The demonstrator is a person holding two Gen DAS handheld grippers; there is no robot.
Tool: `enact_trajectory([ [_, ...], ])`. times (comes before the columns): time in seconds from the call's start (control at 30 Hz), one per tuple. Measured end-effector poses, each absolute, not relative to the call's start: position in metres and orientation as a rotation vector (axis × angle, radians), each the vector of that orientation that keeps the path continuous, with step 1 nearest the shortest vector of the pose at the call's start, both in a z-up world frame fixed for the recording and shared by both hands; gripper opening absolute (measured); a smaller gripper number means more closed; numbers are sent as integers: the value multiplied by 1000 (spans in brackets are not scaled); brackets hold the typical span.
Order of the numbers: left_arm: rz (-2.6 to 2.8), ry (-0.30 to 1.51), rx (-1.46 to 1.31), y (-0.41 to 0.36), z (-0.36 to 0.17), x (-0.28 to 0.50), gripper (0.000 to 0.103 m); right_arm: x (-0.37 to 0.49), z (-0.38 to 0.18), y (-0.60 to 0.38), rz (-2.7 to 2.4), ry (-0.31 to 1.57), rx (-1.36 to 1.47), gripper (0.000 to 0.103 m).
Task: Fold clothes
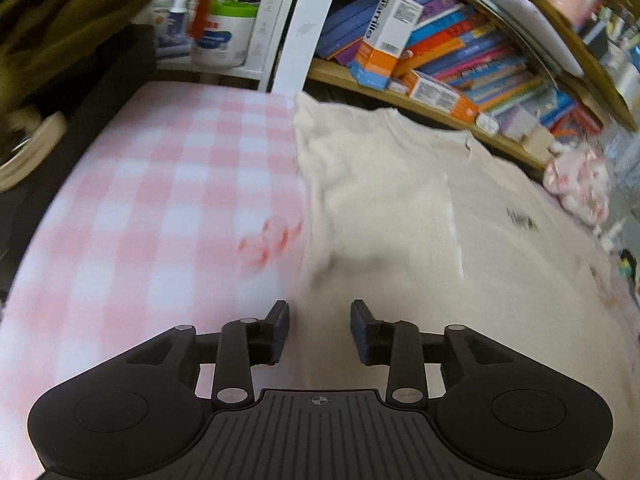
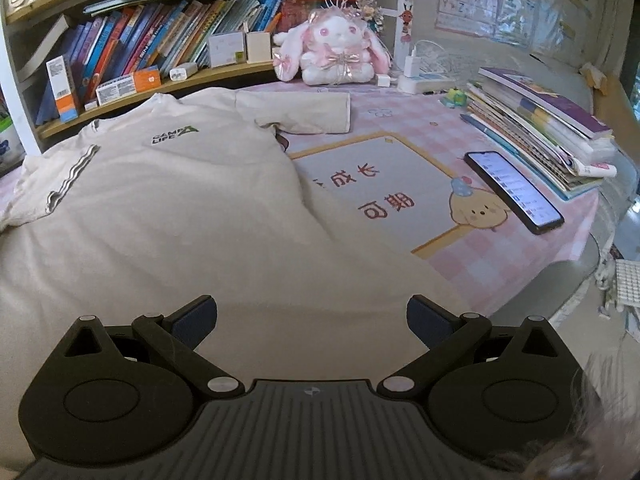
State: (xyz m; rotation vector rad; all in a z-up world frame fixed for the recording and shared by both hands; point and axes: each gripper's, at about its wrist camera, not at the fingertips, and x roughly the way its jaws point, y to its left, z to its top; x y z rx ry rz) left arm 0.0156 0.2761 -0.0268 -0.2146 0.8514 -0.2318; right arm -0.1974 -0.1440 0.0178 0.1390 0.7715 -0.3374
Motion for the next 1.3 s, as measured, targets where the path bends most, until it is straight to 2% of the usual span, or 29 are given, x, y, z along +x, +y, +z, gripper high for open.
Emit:
enact_trajectory([
  [0.27, -102, 851, -232, 263, -23, -87, 41, -182, 8, -194, -214, 786, 19, 98],
  [0.37, -50, 856, -215, 250, -22, -109, 41, -180, 4, -215, -186, 801, 8, 85],
  [0.43, -13, 858, -200, 240, -22, -120, 41, -180, 0, -228, -161, 821, 15, 70],
  [0.67, 88, 863, -158, 213, -21, -145, 38, -189, -16, -257, -41, 873, 24, 43],
  [0.73, 113, 866, -165, 211, -21, -148, 36, -192, -21, -263, -4, 885, 31, 31],
  [0.77, 127, 867, -167, 210, -20, -149, 27, -194, -21, -265, 10, 882, 26, 29],
  [0.8, 143, 870, -160, 209, -20, -151, 13, -195, -21, -266, 23, 879, 19, 24],
  [0.83, 153, 875, -164, 209, -20, -152, 7, -196, -21, -268, 36, 875, 12, 16],
  [0.9, 169, 887, -190, 212, -19, -155, 3, -199, -21, -271, 60, 878, 17, 7],
  [1.3, 207, 888, -168, 205, -18, -164, 6, -205, -17, -279, 158, 894, 31, 4],
])
